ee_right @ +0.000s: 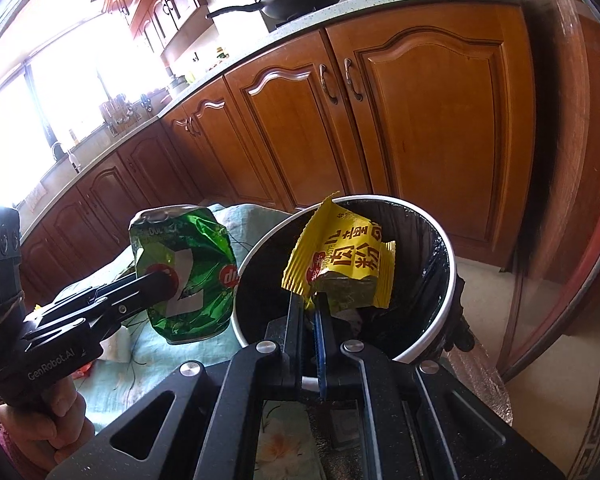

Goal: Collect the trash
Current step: 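Carry both bags over the bin and open both tools to release them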

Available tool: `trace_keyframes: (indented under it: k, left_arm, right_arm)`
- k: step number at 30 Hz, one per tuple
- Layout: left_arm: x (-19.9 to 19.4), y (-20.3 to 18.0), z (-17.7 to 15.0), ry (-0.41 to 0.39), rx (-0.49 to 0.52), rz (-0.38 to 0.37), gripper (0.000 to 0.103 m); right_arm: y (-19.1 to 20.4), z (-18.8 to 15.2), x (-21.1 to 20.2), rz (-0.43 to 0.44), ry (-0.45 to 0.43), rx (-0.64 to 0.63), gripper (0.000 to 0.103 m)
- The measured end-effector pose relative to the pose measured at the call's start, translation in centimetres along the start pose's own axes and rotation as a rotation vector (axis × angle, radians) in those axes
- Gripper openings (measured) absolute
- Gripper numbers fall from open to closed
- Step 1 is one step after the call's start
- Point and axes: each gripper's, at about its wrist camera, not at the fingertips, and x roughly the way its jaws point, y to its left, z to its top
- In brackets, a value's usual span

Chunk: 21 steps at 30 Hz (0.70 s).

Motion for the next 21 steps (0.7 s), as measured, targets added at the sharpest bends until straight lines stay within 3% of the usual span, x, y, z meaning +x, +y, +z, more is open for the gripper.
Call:
trace_keyframes:
  k: [15, 18, 19, 20, 21]
  left_arm:
    - [5.2, -1.3, 1.7, 0.067, -0.012, 0.000, 0.027]
    - [6.0, -1.2, 1.8, 0.090, -0.023, -0.002, 0.028]
    - [6.1, -1.2, 1.8, 0.092, -0.028, 0.002, 0.030]
    - [6.1, -1.1, 1.9, 0.094, -0.035, 0.003, 0.039]
    - [6.0, -1.0, 1.9, 0.090, -0.041, 0.004, 0.044]
  right_arm:
    - [-2.0, 1.0, 2.3, -0.019, 0.047, 0.027, 0.005]
    - [-2.1, 1.1, 2.7, -0.026, 0.057, 0.024, 0.010]
    - [-2.0, 1.2, 2.8, -0.029, 0.061, 0.027, 0.011]
    - [-2.1, 1.2, 2.8, -0.029, 0.064, 0.035, 0.012]
    - [-2.3, 1.2, 2.8, -0.028, 0.066, 0.046, 0.017]
